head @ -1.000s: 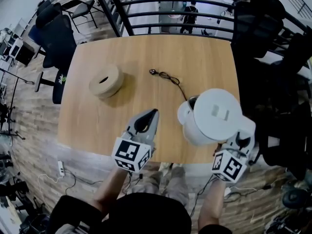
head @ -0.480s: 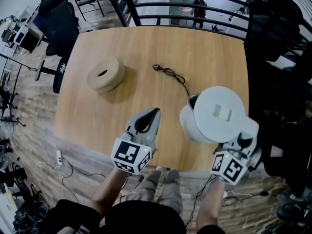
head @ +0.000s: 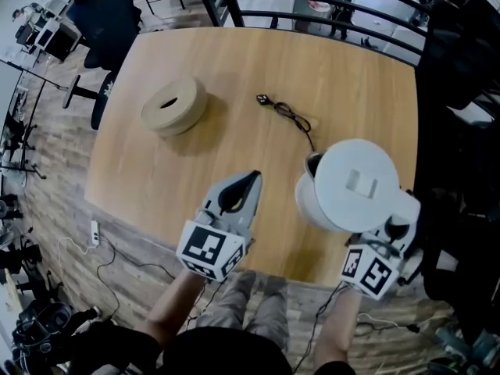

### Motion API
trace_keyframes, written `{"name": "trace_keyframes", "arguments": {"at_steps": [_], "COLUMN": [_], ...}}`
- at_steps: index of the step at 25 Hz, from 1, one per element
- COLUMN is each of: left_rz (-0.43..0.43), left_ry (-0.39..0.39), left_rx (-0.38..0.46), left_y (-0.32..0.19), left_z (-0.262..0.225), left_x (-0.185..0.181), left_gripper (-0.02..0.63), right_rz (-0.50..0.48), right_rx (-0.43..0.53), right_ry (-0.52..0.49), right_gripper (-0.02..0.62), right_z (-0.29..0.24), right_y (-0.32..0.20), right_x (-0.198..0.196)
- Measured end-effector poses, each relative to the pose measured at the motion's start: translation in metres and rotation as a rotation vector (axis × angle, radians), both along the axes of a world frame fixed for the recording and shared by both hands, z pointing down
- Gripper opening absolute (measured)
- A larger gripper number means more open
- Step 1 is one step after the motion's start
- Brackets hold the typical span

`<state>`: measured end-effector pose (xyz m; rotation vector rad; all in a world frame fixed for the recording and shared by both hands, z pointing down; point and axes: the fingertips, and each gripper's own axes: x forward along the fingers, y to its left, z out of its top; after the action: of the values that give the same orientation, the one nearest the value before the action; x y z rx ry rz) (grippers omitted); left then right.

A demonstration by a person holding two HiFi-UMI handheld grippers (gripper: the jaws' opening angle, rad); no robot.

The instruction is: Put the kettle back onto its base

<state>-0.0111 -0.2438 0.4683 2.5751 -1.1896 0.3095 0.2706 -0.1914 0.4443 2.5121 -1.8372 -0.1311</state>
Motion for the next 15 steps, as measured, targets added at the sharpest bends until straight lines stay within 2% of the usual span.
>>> {"name": "trace_keyframes", "arguments": {"at_steps": [15], "left_rz": [-0.033], "left_ry": [-0.005], "left_rx": [-0.037], "left_y": [-0.010], "left_z": [0.034], "left_x": [0.010], "left_gripper": [-0.003], "right_rz": [-0.043], "right_rx": [-0.013], "right_ry": [-0.015], "right_gripper": [0.091], "right_z": [0.040], "right_y": [-0.023], "right_x": [0.002]}}
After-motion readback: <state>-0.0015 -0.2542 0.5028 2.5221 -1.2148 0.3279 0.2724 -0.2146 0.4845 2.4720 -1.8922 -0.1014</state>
